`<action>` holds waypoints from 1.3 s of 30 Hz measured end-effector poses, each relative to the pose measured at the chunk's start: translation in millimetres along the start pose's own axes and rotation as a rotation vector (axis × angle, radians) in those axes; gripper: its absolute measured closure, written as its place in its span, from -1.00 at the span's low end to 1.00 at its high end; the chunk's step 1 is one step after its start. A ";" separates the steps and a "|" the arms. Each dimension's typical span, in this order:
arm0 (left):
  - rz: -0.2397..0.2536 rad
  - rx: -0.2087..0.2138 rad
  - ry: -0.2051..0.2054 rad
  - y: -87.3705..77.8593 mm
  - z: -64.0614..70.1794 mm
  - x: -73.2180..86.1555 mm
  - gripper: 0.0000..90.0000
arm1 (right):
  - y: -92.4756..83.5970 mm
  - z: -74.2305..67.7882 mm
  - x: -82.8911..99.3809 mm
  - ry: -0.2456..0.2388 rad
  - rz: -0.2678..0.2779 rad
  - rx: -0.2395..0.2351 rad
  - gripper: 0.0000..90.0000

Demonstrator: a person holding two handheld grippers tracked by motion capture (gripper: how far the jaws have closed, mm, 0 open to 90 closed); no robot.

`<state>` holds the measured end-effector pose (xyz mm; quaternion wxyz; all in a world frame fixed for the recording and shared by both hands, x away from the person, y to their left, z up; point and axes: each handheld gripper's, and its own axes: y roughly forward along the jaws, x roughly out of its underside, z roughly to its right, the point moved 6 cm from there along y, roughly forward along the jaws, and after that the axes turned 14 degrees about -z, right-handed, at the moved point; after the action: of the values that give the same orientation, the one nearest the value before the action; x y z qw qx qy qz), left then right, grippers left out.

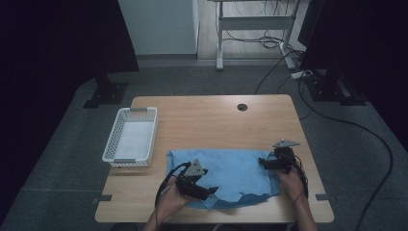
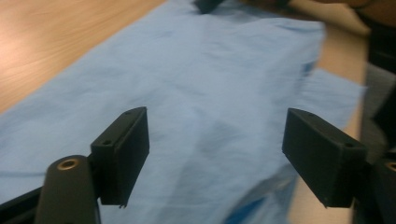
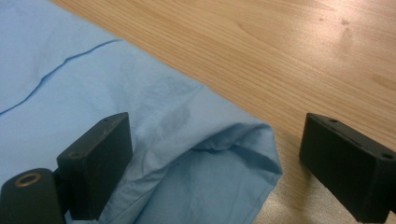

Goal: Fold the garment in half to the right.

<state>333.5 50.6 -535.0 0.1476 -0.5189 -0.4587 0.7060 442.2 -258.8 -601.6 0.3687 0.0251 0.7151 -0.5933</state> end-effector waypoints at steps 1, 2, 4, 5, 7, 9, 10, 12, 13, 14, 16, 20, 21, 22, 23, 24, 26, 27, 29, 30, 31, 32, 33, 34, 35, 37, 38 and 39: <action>0.000 -0.015 -0.011 -1.2 -3.9 1.1 -0.53 | 0.0 0.0 0.0 0.000 0.000 0.000 -0.79; 0.003 -0.027 -0.027 -2.6 -8.0 2.2 -0.55 | 0.0 0.0 0.0 0.000 0.000 0.000 -0.79; 0.007 -0.052 -0.054 -5.7 -17.2 5.3 -0.56 | 0.0 0.0 0.0 0.000 0.001 0.000 -0.80; 0.007 -0.063 -0.069 -7.1 -22.1 7.4 -0.57 | 0.0 0.0 0.0 0.000 0.001 0.000 -0.80; 0.008 -0.097 -0.109 -9.4 -32.7 12.3 -0.63 | 0.0 0.1 0.0 0.001 0.000 0.001 -0.80; 0.007 -0.140 -0.150 -12.2 -44.8 18.8 -0.68 | 0.0 0.0 0.0 0.001 0.001 0.001 -0.80; 0.007 -0.148 -0.173 -13.4 -50.4 22.4 -0.68 | 0.0 0.0 0.0 0.002 0.001 0.000 -0.80; 0.011 -0.166 -0.221 -15.8 -61.8 30.0 -0.71 | -0.1 0.0 0.1 0.001 0.000 -0.001 -0.80; 0.012 -0.176 -0.241 -16.7 -67.4 33.9 -0.71 | -0.1 0.0 0.2 0.001 0.000 -0.001 -0.80; 0.010 -0.184 -0.260 -17.3 -72.4 38.0 -0.71 | -0.1 0.1 0.2 0.001 0.000 -0.002 -0.81; 0.000 -0.206 -0.292 -17.0 -81.6 46.1 -0.71 | -0.1 0.0 0.4 0.002 -0.002 -0.002 -0.83; -0.041 -0.244 -0.337 -8.5 -94.8 61.6 -0.70 | 0.1 0.3 0.4 0.004 -0.004 -0.002 -0.86; -0.056 -0.250 -0.344 -5.3 -97.3 65.2 -0.70 | 0.2 0.4 0.4 0.004 -0.005 -0.001 -0.87; -0.072 -0.261 -0.353 -1.9 -100.0 68.7 -0.72 | 0.2 0.4 0.5 0.004 -0.006 -0.001 -0.87; -0.088 -0.274 -0.361 1.2 -102.5 72.0 -0.75 | 0.3 0.5 0.5 0.005 -0.006 -0.002 -0.88; -0.103 -0.290 -0.366 4.0 -104.9 75.2 -0.78 | 0.3 0.7 0.6 0.007 -0.007 -0.002 -0.89; -0.122 -0.307 -0.381 8.0 -109.1 81.1 -0.88 | 0.1 0.9 1.1 0.007 -0.008 0.000 -0.89; -0.113 -0.309 -0.388 9.0 -110.4 83.0 -0.91 | -0.2 1.0 1.4 0.007 -0.008 -0.001 -0.89; -0.102 -0.322 -0.388 9.3 -111.8 84.7 -0.97 | -0.6 1.1 2.0 0.008 -0.008 -0.005 -0.89; -0.095 -0.324 -0.388 9.7 -111.9 85.2 -0.98 | -0.9 1.3 2.3 0.007 -0.007 -0.006 -0.89; -0.094 -0.324 -0.388 9.6 -111.9 85.4 -0.99 | -1.0 1.4 2.4 0.008 -0.006 -0.008 -0.89; -0.094 -0.325 -0.390 9.6 -111.8 85.4 -0.99 | -1.2 1.5 2.8 0.009 -0.006 -0.008 -0.90; -0.096 -0.327 -0.393 9.7 -111.9 85.5 -0.99 | -1.4 1.6 3.0 0.009 -0.005 -0.008 -0.90; -0.096 -0.327 -0.393 9.7 -111.9 85.5 -1.00 | -1.6 1.7 3.2 0.011 -0.005 -0.010 -0.90; -0.096 -0.327 -0.394 9.7 -111.9 85.6 -1.00 | -1.8 1.8 3.3 0.011 -0.004 -0.010 -0.90; -0.096 -0.328 -0.394 9.7 -111.7 85.6 -1.00 | -2.1 1.8 3.6 0.015 -0.004 -0.010 -0.90; -0.096 -0.328 -0.394 9.7 -111.7 85.6 -1.00 | -2.2 1.8 3.8 0.017 -0.003 -0.011 -0.90; -0.096 -0.328 -0.394 9.7 -111.7 85.6 -1.00 | -2.4 1.7 4.0 0.020 -0.001 -0.013 -0.90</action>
<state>397.3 159.2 -598.4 0.0027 -0.3662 -0.6109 0.7019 439.0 -262.7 -601.8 0.3615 0.0282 0.7226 -0.5886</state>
